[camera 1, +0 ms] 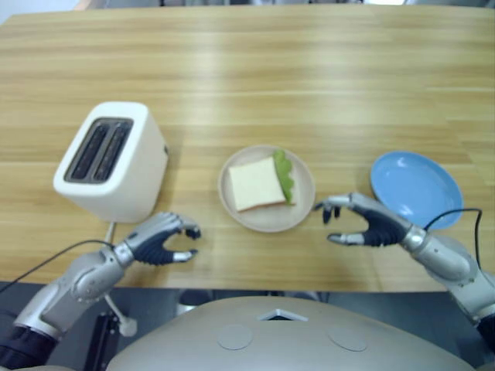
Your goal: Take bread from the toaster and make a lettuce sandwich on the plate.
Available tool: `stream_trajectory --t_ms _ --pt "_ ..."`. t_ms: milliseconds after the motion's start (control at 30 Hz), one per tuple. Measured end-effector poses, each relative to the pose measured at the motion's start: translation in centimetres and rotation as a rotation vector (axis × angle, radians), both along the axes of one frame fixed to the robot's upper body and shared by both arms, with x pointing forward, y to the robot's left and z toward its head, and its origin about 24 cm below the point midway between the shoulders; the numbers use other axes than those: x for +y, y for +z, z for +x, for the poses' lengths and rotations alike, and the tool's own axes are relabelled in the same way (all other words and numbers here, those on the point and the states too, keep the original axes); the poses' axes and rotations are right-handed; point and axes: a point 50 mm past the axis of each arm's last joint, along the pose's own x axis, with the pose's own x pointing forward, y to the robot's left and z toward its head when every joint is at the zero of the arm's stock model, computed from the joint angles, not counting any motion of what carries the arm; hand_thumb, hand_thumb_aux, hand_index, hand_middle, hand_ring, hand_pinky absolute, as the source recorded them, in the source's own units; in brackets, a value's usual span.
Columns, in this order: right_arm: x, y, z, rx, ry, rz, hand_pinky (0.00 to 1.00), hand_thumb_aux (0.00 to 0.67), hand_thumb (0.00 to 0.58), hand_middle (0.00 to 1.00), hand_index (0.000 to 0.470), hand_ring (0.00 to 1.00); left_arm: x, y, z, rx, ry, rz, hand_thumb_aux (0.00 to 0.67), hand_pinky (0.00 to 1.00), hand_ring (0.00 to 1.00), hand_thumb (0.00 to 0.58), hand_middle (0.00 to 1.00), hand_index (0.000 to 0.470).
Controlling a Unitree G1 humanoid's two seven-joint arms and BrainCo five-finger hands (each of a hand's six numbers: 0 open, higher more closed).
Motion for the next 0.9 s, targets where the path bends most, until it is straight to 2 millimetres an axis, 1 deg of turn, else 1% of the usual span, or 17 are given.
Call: stream_trajectory --t_ms 33,67,100,133,200,267,333,400,467,533,667,733,800,833,867,900 --pt "0.1 -1.1 -0.4 0.071 0.028 -0.038 1.00 0.670 0.580 1.00 0.460 1.00 -0.6 -0.8 -0.2 0.022 -0.019 -0.002 0.670 1.00 1.00 0.580 1.00 0.460" --pt "0.2 -1.7 -0.6 0.106 0.039 -0.055 1.00 0.670 0.580 1.00 0.460 1.00 -0.9 -1.2 -0.2 0.032 -0.028 -0.001 0.670 1.00 1.00 0.580 1.00 0.460" --pt "0.4 -2.7 -0.7 0.154 0.063 -0.088 1.00 0.670 0.580 1.00 0.460 1.00 -1.3 -2.0 -0.1 0.040 -0.050 0.017 0.670 1.00 1.00 0.580 1.00 0.460" --pt "0.5 -2.9 -0.6 0.162 0.068 -0.093 1.00 0.670 0.580 1.00 0.460 1.00 -1.4 -2.2 0.0 0.041 -0.052 0.021 0.670 1.00 1.00 0.580 1.00 0.460" --pt "1.4 -3.9 0.1 0.172 0.087 -0.106 1.00 0.670 0.580 1.00 0.460 1.00 -2.0 -3.0 0.9 0.024 -0.069 0.037 0.670 1.00 1.00 0.580 1.00 0.460" --pt "2.2 -4.4 0.8 0.161 0.106 -0.105 1.00 0.670 0.580 1.00 0.460 1.00 -2.5 -3.5 1.6 -0.002 -0.075 0.046 0.670 1.00 1.00 0.580 1.00 0.460" --pt "2.9 -4.6 1.8 0.130 0.109 -0.106 1.00 0.670 0.580 1.00 0.460 1.00 -2.9 -3.9 2.4 -0.033 -0.071 0.047 0.670 1.00 1.00 0.580 1.00 0.460" --pt "4.0 -4.9 3.4 0.076 0.102 -0.099 1.00 0.670 0.580 1.00 0.460 1.00 -4.0 -4.2 3.9 -0.095 -0.069 0.041 0.670 1.00 1.00 0.580 1.00 0.460" --pt "5.1 -5.4 4.6 0.031 0.095 -0.090 1.00 0.670 0.580 1.00 0.460 1.00 -4.9 -4.6 5.0 -0.140 -0.058 0.024 0.670 1.00 1.00 0.580 1.00 0.460" --pt "5.4 -5.7 5.6 -0.011 0.077 -0.101 1.00 0.670 0.580 1.00 0.460 1.00 -5.2 -4.9 5.8 -0.175 -0.053 0.030 0.670 1.00 1.00 0.580 1.00 0.460" --pt "5.3 -6.1 7.4 -0.088 0.014 -0.133 1.00 0.670 0.580 1.00 0.460 1.00 -5.8 -5.2 7.6 -0.247 -0.036 0.038 0.670 1.00 1.00 0.580 1.00 0.460" --pt "5.3 -6.3 8.0 -0.118 -0.014 -0.138 1.00 0.670 0.580 1.00 0.460 1.00 -5.7 -5.3 8.5 -0.273 -0.011 0.037 0.670 0.90 0.90 0.580 0.90 0.460" --pt "5.2 -6.4 8.3 -0.139 -0.032 -0.139 1.00 0.670 0.580 1.00 0.460 1.00 -5.7 -5.1 9.5 -0.304 0.021 0.031 0.670 0.90 0.90 0.580 0.90 0.460" --pt "5.2 -6.4 8.4 -0.147 -0.038 -0.137 1.00 0.670 0.580 1.00 0.460 1.00 -5.6 -4.9 9.9 -0.324 0.034 0.025 0.670 0.77 0.77 0.580 0.77 0.460" --pt "5.2 -6.4 8.4 -0.154 -0.040 -0.132 0.99 0.670 0.580 0.99 0.460 0.99 -5.6 -4.7 10.3 -0.342 0.046 0.021 0.670 0.75 0.75 0.580 0.75 0.460" --pt "5.2 -6.4 8.4 -0.161 -0.038 -0.124 0.96 0.491 0.539 0.96 0.337 0.96 -5.4 -4.5 10.6 -0.361 0.062 0.016 0.670 0.71 0.71 0.580 0.71 0.460"
